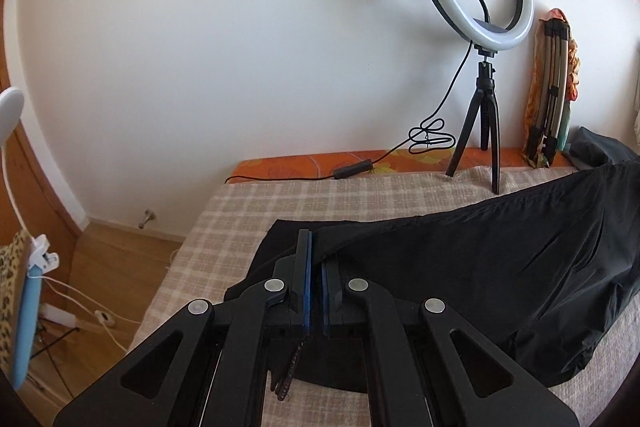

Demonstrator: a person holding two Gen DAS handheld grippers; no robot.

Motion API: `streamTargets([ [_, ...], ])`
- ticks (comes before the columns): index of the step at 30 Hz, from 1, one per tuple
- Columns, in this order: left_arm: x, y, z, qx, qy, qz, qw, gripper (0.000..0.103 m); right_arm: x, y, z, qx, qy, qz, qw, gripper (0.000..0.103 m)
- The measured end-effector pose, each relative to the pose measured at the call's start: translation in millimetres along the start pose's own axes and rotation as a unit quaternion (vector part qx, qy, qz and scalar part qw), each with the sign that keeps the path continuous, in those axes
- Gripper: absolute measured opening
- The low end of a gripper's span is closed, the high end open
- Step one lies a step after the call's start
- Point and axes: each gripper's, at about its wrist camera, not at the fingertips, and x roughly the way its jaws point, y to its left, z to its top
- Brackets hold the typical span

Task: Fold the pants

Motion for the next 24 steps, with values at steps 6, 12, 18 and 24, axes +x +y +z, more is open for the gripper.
streamTargets([
  [6,57,-17,8,0.039,0.041,0.013,0.9983,0.002,75,-4,-2,-0.004,0.056,0.006,0.998,0.008],
  [12,97,-19,2,0.044,0.083,0.012,0.9955,0.012,133,1,-8,-0.020,0.095,0.002,0.995,0.008],
  [18,103,6,7,0.019,0.090,0.011,0.9957,0.050,172,5,-9,-0.029,0.123,-0.005,0.992,0.008],
  [24,85,48,7,0.003,0.081,0.037,0.9960,0.054,194,11,-12,-0.030,0.143,-0.007,0.989,0.008],
])
